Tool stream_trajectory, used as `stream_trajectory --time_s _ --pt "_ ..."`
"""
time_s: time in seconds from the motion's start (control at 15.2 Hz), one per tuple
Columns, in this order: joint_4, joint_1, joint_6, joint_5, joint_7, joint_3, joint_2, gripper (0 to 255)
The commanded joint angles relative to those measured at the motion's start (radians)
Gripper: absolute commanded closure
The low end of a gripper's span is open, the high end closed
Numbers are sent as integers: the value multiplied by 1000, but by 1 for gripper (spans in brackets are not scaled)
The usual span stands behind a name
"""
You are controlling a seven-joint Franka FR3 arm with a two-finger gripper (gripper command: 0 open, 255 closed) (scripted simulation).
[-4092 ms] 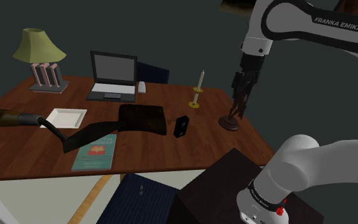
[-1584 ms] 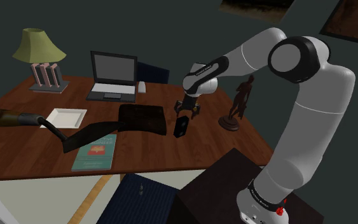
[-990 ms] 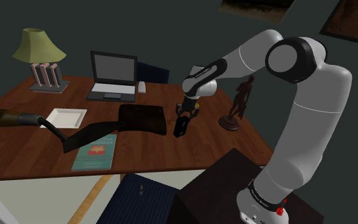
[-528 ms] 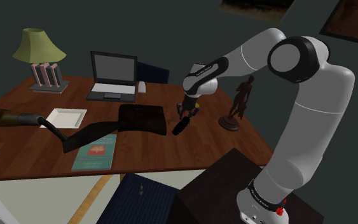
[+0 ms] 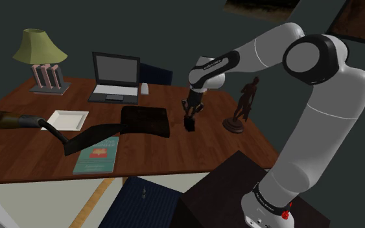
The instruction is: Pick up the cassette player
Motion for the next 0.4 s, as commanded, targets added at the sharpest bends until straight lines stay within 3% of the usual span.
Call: stream_trajectory --time_s 0.0,0.33 --pt "6 0 -23 -4 4 -1 -17 255" --pt "19 0 -61 -11 11 -3 -43 255"
